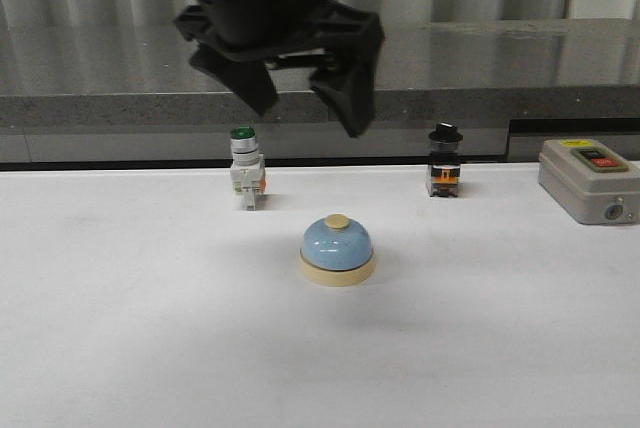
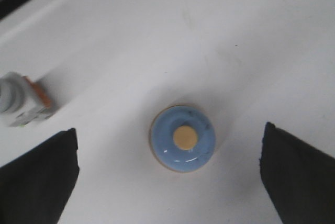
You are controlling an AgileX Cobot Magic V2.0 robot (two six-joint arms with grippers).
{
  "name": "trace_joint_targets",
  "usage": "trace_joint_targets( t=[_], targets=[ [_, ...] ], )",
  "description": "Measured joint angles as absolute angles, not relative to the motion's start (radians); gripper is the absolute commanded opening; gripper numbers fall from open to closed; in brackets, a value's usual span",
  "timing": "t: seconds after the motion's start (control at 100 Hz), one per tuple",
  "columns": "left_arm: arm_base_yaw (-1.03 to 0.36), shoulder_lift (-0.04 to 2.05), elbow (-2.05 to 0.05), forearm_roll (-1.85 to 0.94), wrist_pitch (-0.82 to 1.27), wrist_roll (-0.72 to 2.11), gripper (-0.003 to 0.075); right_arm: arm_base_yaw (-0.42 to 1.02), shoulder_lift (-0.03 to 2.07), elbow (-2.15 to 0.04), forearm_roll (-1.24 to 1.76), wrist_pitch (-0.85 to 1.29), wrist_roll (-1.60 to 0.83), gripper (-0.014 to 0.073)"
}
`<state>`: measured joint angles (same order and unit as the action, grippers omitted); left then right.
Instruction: Place and press bell with both arms
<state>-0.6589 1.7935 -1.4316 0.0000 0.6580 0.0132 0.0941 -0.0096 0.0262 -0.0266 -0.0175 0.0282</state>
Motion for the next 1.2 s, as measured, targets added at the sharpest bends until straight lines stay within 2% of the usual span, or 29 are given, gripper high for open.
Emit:
trace_joint_targets(
  t=[0.6, 0.91, 1.03, 1.1, 1.2],
  targets=[
    [-0.230, 1.132, -0.835, -0.011, 0.436, 0.009, 0.0663, 0.094, -0.010, 0.026, -0.027, -0.017, 0.028, -0.0060],
    [-0.171, 0.754, -0.603, -0.024, 0.434, 0.007, 0.0652, 0.094, -0.010, 0.026, -0.027, -0.017, 0.028, -0.0060],
    [-0.171, 0.648, -0.553, -0.024, 0.434, 0.007, 0.0559, 0.094, -0.010, 0.026, -0.027, -0.017, 0.028, -0.0060],
    [-0.171, 0.603, -0.535, -0.024, 0.436, 0.007, 0.0447, 0.094, -0.010, 0.026, -0.027, -0.017, 0.028, -0.0060],
    [-0.171, 0.564, -0.526, -0.026, 0.438, 0.007, 0.0234, 0.094, -0.010, 0.026, -0.027, -0.017, 0.028, -0.0060]
  ],
)
